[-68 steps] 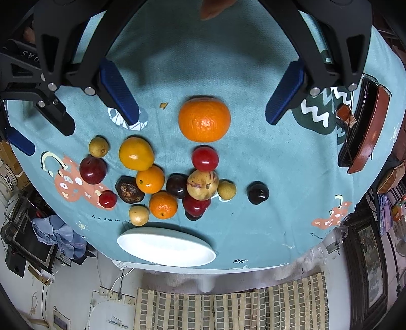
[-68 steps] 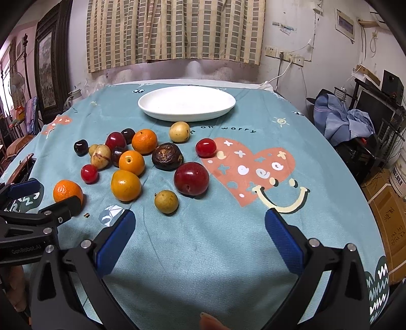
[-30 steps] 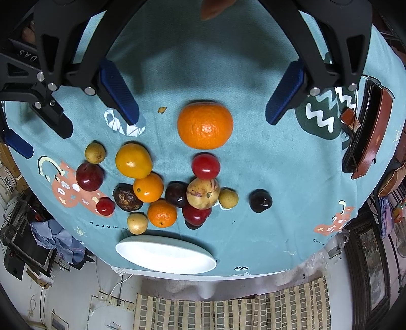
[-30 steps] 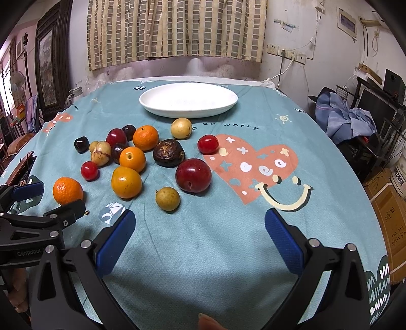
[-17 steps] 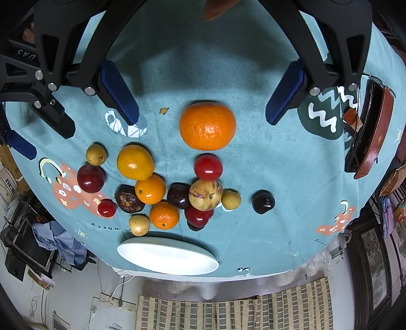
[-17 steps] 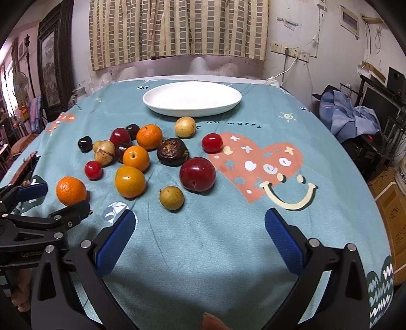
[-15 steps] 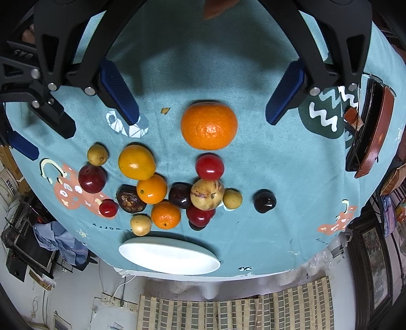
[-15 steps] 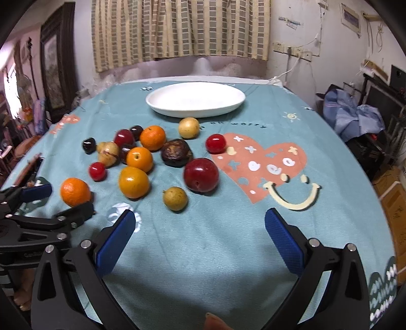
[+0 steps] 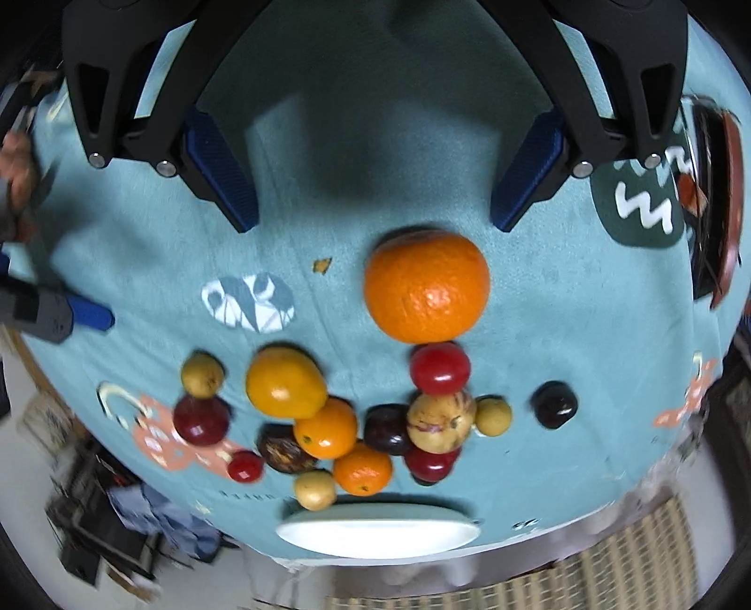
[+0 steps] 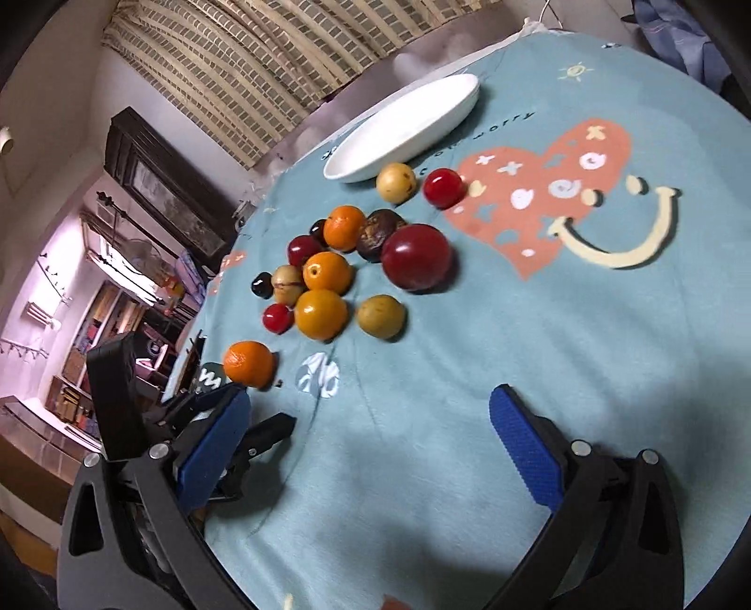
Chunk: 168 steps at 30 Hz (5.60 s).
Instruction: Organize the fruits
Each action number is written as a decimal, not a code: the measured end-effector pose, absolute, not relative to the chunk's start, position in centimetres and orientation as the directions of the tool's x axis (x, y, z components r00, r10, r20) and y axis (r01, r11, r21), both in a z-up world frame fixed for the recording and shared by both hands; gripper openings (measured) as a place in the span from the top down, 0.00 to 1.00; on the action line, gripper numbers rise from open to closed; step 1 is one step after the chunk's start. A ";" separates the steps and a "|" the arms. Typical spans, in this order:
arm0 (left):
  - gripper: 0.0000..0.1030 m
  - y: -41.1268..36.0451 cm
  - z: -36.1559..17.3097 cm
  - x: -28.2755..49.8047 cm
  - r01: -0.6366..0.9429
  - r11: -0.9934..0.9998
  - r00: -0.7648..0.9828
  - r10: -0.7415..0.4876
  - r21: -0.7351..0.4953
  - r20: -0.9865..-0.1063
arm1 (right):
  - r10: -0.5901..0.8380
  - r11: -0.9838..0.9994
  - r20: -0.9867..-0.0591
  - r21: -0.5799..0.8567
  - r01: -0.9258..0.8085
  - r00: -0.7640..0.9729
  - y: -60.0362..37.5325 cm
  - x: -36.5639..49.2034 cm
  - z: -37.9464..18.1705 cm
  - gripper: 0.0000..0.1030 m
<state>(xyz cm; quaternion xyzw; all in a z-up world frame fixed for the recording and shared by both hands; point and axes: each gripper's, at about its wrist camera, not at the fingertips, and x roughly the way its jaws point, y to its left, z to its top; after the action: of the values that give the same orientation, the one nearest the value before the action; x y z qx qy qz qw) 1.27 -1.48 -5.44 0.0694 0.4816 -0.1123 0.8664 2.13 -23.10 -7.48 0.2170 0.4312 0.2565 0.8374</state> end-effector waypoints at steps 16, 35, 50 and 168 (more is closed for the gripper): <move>0.40 0.6 -4.3 3.7 0.290 0.955 0.526 -0.214 -0.063 -0.823 | 0.526 0.848 -0.667 0.362 -0.387 0.529 -22.3 3.5 -4.8 0.02; 0.56 2.2 -4.0 3.4 0.294 0.943 0.535 -0.299 -0.158 -0.790 | 0.548 0.820 -0.744 0.386 -0.423 0.383 -20.1 9.1 -6.8 0.73; 0.55 -2.5 2.6 17.4 0.326 0.930 0.605 -0.344 -0.171 -0.718 | 0.543 0.834 -0.584 0.459 -0.306 0.603 -24.1 20.3 1.0 0.73; 0.21 2.1 1.1 21.3 0.141 0.981 0.721 -0.195 -0.135 -0.665 | 0.475 0.872 -0.538 0.391 -0.293 0.697 -24.6 21.9 0.4 0.23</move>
<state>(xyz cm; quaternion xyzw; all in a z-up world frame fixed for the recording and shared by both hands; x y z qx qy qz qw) 21.28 2.11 1.12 -0.0376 0.3623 -0.0906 0.9269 21.92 -24.61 0.36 0.1387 0.3274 0.2110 0.9105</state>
